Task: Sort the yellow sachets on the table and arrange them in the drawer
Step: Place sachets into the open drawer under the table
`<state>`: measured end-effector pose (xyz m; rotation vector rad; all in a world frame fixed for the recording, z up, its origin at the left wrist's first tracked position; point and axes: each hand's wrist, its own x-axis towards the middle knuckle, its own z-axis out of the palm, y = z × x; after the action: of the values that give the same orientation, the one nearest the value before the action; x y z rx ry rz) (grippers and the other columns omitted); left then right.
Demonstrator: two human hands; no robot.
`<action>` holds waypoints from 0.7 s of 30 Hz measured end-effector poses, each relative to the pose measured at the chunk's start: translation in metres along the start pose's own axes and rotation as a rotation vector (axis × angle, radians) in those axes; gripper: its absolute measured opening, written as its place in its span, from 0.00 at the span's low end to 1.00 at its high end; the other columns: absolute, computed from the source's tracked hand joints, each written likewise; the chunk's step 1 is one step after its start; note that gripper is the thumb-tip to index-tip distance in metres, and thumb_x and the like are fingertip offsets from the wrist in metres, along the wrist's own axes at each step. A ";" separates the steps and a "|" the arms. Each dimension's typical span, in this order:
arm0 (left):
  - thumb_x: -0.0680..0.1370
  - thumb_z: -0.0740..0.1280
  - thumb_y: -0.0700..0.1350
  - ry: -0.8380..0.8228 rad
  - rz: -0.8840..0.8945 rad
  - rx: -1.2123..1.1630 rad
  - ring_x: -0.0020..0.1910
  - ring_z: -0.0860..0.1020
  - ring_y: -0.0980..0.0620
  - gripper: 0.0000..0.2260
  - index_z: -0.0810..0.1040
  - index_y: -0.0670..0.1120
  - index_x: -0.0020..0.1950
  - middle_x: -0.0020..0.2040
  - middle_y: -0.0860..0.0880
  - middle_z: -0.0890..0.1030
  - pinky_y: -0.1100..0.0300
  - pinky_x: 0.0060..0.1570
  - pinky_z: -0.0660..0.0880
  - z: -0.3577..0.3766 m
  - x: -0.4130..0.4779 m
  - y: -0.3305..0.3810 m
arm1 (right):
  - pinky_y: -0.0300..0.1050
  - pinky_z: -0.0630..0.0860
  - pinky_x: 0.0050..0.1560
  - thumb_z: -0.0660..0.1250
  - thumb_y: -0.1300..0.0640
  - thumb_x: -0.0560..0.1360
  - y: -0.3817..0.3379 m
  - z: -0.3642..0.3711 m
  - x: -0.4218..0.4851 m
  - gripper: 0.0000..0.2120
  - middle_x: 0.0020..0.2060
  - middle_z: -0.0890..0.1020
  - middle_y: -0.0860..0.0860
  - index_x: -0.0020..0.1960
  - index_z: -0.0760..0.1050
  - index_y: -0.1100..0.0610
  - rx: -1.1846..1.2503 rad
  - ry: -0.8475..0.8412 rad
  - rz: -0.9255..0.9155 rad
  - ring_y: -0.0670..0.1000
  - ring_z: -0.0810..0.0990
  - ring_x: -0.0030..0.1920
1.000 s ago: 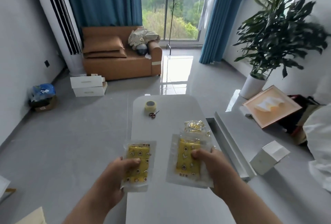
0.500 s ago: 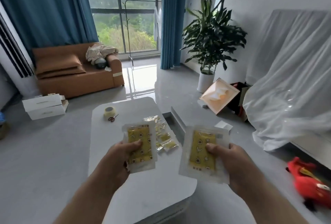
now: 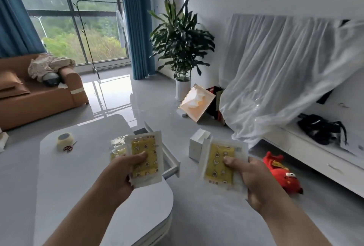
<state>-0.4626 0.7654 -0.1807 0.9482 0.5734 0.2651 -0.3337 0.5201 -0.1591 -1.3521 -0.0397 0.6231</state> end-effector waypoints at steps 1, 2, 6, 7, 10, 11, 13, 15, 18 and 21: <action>0.70 0.68 0.37 0.013 -0.002 -0.001 0.37 0.85 0.44 0.16 0.78 0.39 0.57 0.45 0.40 0.85 0.55 0.29 0.80 0.005 0.009 0.000 | 0.54 0.83 0.37 0.66 0.68 0.75 -0.005 -0.004 0.008 0.08 0.44 0.86 0.63 0.53 0.79 0.66 0.001 0.001 0.001 0.61 0.86 0.43; 0.72 0.67 0.36 0.026 0.000 0.000 0.35 0.85 0.45 0.13 0.78 0.39 0.56 0.43 0.41 0.85 0.56 0.27 0.79 0.009 0.019 0.000 | 0.53 0.83 0.35 0.65 0.68 0.75 -0.011 -0.008 0.017 0.07 0.44 0.86 0.62 0.52 0.79 0.66 -0.001 -0.005 -0.003 0.61 0.86 0.42; 0.76 0.64 0.35 0.073 0.018 0.015 0.29 0.83 0.48 0.05 0.78 0.40 0.49 0.35 0.43 0.85 0.59 0.23 0.78 0.025 0.068 0.005 | 0.52 0.83 0.35 0.65 0.67 0.76 -0.039 -0.017 0.066 0.06 0.44 0.86 0.61 0.51 0.80 0.65 -0.030 -0.028 -0.009 0.60 0.86 0.43; 0.76 0.64 0.35 0.077 0.014 0.022 0.30 0.84 0.47 0.05 0.78 0.40 0.49 0.35 0.43 0.85 0.58 0.24 0.78 0.029 0.081 0.005 | 0.53 0.83 0.36 0.65 0.67 0.76 -0.045 -0.019 0.080 0.06 0.45 0.86 0.61 0.51 0.80 0.65 -0.036 -0.030 -0.005 0.60 0.86 0.44; 0.68 0.68 0.37 0.082 0.014 0.049 0.34 0.84 0.44 0.13 0.78 0.41 0.52 0.41 0.41 0.84 0.54 0.31 0.79 0.045 0.122 0.012 | 0.55 0.83 0.38 0.65 0.67 0.76 -0.065 -0.025 0.121 0.07 0.45 0.86 0.61 0.51 0.80 0.65 -0.058 -0.026 0.015 0.60 0.86 0.44; 0.66 0.69 0.38 0.078 0.012 0.059 0.35 0.83 0.43 0.15 0.78 0.40 0.53 0.42 0.40 0.84 0.53 0.33 0.78 0.052 0.138 0.015 | 0.55 0.83 0.38 0.65 0.67 0.76 -0.072 -0.027 0.135 0.07 0.45 0.86 0.61 0.51 0.80 0.65 -0.062 -0.022 0.018 0.61 0.86 0.44; 0.67 0.68 0.38 0.065 0.007 0.074 0.36 0.83 0.43 0.15 0.77 0.40 0.53 0.40 0.40 0.84 0.52 0.35 0.78 0.065 0.169 0.022 | 0.55 0.82 0.39 0.65 0.68 0.76 -0.084 -0.034 0.162 0.07 0.45 0.86 0.61 0.52 0.80 0.65 -0.062 -0.008 0.019 0.61 0.86 0.45; 0.67 0.68 0.38 0.055 0.001 0.083 0.39 0.83 0.41 0.16 0.77 0.39 0.55 0.41 0.40 0.85 0.50 0.40 0.78 0.080 0.197 0.028 | 0.55 0.82 0.39 0.65 0.68 0.76 -0.094 -0.041 0.186 0.07 0.45 0.86 0.61 0.52 0.80 0.65 -0.056 0.005 0.023 0.60 0.86 0.44; 0.65 0.69 0.40 0.041 -0.001 0.087 0.38 0.84 0.43 0.18 0.78 0.40 0.54 0.41 0.41 0.85 0.51 0.38 0.78 0.102 0.232 0.032 | 0.54 0.82 0.37 0.65 0.67 0.76 -0.105 -0.053 0.222 0.07 0.45 0.86 0.61 0.52 0.80 0.65 -0.048 0.016 0.039 0.60 0.86 0.44; 0.65 0.69 0.40 0.040 0.006 0.065 0.42 0.82 0.41 0.18 0.78 0.41 0.54 0.39 0.42 0.85 0.50 0.39 0.76 0.121 0.259 0.031 | 0.54 0.82 0.37 0.65 0.67 0.76 -0.115 -0.061 0.257 0.07 0.45 0.86 0.61 0.53 0.80 0.64 -0.045 0.009 0.053 0.60 0.86 0.44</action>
<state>-0.1795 0.8176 -0.1904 1.0097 0.6189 0.2730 -0.0504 0.5689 -0.1517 -1.4029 -0.0107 0.6645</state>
